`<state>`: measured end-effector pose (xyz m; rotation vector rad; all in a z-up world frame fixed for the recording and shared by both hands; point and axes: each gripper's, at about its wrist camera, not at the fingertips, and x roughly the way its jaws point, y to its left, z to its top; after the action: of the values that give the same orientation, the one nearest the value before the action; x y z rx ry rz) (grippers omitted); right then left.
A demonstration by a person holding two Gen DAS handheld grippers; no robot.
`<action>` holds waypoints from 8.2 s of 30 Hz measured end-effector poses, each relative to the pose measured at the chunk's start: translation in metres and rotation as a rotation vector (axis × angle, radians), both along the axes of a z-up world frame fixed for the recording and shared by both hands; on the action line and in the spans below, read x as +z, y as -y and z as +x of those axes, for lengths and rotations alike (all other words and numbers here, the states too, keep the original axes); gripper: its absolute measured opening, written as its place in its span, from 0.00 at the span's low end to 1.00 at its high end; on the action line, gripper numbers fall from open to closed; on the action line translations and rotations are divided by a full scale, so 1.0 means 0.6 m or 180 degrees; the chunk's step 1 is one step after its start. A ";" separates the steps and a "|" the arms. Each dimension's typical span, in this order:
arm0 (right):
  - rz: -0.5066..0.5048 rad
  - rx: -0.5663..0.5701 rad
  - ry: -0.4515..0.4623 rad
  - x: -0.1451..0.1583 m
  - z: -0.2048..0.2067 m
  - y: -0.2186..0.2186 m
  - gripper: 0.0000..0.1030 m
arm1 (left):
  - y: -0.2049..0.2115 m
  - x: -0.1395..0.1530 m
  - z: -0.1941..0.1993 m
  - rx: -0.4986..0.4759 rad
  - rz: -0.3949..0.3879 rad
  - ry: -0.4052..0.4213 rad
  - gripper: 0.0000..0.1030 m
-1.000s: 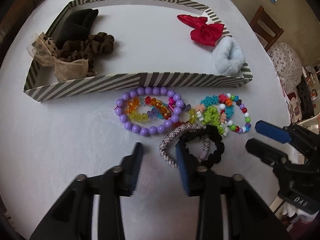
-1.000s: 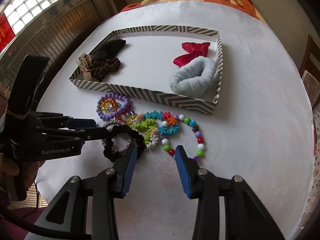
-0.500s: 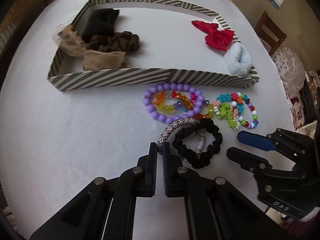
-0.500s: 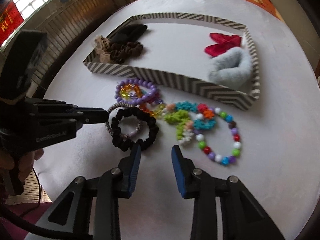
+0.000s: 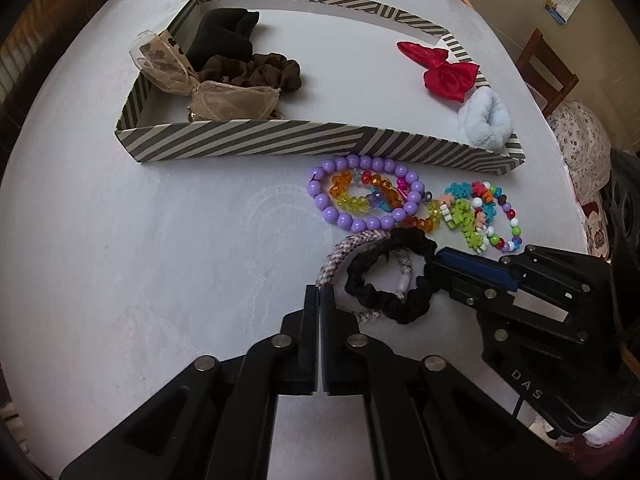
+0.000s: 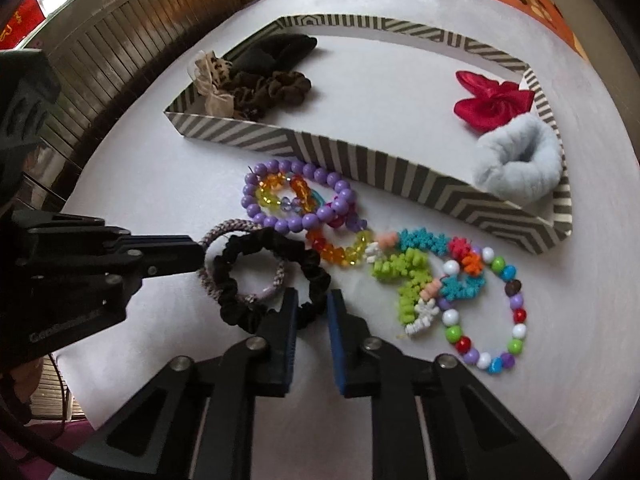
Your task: Organize jewelry
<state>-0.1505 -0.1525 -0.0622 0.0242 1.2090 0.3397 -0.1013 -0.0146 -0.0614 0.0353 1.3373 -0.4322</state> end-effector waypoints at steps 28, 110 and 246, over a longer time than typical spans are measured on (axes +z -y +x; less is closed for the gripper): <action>0.0150 -0.0207 0.0346 0.105 -0.008 0.065 0.04 | 0.031 -0.002 0.013 -0.0258 0.0009 0.0035 0.00; 0.0333 -0.0562 0.0212 0.077 0.161 0.130 0.50 | 0.048 0.062 0.260 0.0458 0.0194 0.0389 0.30; 0.0489 -0.0549 0.0008 -0.002 0.024 0.151 0.13 | 0.029 -0.009 0.094 0.0245 -0.0030 0.0214 0.00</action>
<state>-0.1361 -0.2428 -0.0632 0.2593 1.1671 0.2805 -0.0447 -0.0323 -0.0665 -0.0094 1.2661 -0.3689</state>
